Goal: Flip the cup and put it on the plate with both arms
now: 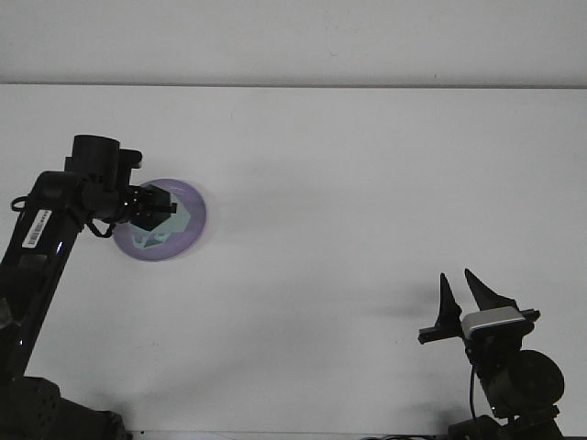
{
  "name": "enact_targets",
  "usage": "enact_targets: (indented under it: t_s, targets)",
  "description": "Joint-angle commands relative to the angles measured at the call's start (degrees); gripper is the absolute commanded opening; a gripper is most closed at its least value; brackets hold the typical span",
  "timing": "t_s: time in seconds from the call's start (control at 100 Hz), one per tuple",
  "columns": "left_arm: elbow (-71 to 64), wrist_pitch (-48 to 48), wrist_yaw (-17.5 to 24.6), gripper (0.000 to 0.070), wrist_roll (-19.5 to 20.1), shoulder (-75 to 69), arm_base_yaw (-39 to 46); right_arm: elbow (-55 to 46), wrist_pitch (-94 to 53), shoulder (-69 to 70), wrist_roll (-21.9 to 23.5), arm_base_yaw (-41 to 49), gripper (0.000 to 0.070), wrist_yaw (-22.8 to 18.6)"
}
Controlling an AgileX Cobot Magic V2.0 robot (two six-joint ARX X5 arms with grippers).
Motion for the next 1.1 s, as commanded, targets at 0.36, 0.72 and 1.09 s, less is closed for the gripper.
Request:
enact_targets:
  t_s: [0.36, 0.72, 1.09]
  targets:
    - [1.6, 2.6, -4.9, 0.0012, 2.0, 12.4, 4.0, 0.0, 0.4, 0.1, 0.9, 0.2, 0.0268, -0.2]
    - [1.6, 7.6, -7.4, 0.0012, 1.2, 17.2, 4.1, 0.0, 0.0, 0.2, 0.9, 0.2, 0.0268, -0.2]
    - [1.9, 8.0, -7.4, 0.0559, 1.5, 17.2, 4.4, 0.0, 0.0, 0.2, 0.9, 0.2, 0.0268, -0.2]
